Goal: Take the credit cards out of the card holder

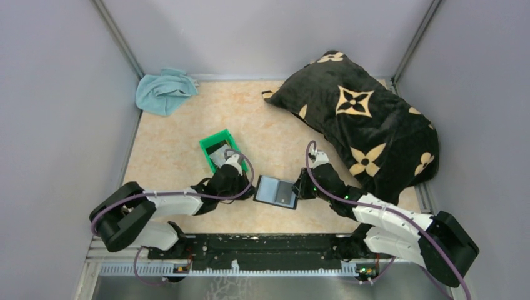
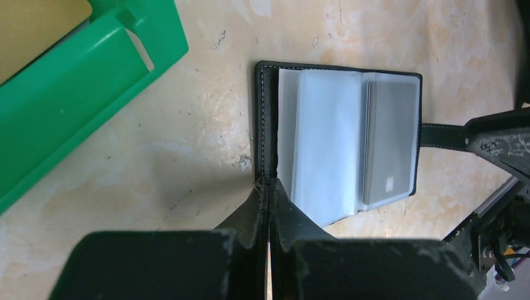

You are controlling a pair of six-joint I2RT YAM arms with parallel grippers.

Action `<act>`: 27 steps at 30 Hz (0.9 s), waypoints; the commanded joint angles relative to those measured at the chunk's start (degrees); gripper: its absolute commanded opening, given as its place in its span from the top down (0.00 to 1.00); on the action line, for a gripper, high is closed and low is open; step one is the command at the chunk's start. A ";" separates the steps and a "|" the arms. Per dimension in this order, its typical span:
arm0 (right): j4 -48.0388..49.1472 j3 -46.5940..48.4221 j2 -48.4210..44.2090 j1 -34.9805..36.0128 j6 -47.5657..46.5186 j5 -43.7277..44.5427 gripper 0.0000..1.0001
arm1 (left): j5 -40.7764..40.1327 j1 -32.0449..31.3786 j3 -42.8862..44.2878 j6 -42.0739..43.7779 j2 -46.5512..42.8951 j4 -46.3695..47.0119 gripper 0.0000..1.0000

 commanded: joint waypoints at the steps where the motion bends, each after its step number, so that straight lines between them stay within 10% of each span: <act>1: 3.27 0.01 -1.22 -0.22 0.22 -1.01 0.76 | -0.60 0.50 1.39 2.42 1.03 -3.19 1.00; 27: 0.85 -3.59 -4.35 -0.20 2.00 -0.30 0.59 | -2.30 -4.16 -1.38 -2.48 -8.88 -10.76 1.00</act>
